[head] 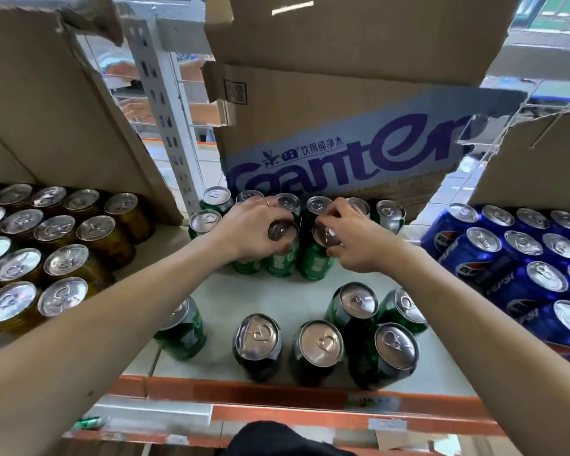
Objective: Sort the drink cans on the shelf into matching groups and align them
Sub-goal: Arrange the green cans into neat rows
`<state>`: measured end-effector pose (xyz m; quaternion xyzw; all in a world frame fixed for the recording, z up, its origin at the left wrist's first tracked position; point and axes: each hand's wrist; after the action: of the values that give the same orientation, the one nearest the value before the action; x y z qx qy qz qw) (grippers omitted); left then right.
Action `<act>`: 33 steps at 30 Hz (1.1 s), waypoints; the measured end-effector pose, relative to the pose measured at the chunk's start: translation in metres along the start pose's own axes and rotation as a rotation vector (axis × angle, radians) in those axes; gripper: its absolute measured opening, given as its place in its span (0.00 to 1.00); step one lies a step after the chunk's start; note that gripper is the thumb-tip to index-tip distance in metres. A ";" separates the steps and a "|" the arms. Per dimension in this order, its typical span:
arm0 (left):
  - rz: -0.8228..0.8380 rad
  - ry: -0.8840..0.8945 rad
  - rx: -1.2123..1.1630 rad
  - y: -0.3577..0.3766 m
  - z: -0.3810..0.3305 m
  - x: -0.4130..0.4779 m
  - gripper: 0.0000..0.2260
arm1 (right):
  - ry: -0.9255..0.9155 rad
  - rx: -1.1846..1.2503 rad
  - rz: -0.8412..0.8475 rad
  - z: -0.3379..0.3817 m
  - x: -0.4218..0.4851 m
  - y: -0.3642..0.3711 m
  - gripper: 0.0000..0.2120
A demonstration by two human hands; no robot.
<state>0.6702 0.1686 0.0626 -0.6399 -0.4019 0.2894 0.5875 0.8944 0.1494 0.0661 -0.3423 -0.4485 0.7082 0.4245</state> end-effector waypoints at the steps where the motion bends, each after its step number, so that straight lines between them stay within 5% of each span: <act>1: 0.016 -0.012 0.007 0.000 0.000 0.000 0.20 | 0.014 -0.008 0.008 0.000 0.003 0.000 0.25; 11: -0.019 -0.052 0.255 0.009 -0.009 -0.001 0.28 | 0.008 0.125 -0.076 -0.006 -0.004 -0.005 0.22; 15: -0.012 0.117 0.085 0.000 -0.045 -0.006 0.27 | 0.100 0.184 -0.133 -0.026 -0.047 -0.017 0.18; 19: 0.233 0.343 -0.002 0.000 -0.082 -0.006 0.29 | 0.240 0.212 0.001 -0.049 -0.098 -0.036 0.17; 26: 0.408 0.413 0.005 0.005 -0.107 -0.002 0.30 | 0.266 0.303 0.194 -0.064 -0.127 -0.028 0.22; 33: 0.280 0.457 0.231 0.002 -0.112 0.006 0.24 | 0.139 0.413 0.303 -0.070 -0.131 -0.031 0.28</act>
<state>0.7679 0.1153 0.0767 -0.6665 -0.1312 0.2598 0.6863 1.0173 0.0621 0.0827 -0.3594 -0.2080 0.8150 0.4042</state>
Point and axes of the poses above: each hand's wrist, its own x-axis towards the middle knuckle, its own y-axis out of the palm, z = x × y, and after that the axes turned 10 degrees about x, right-handed
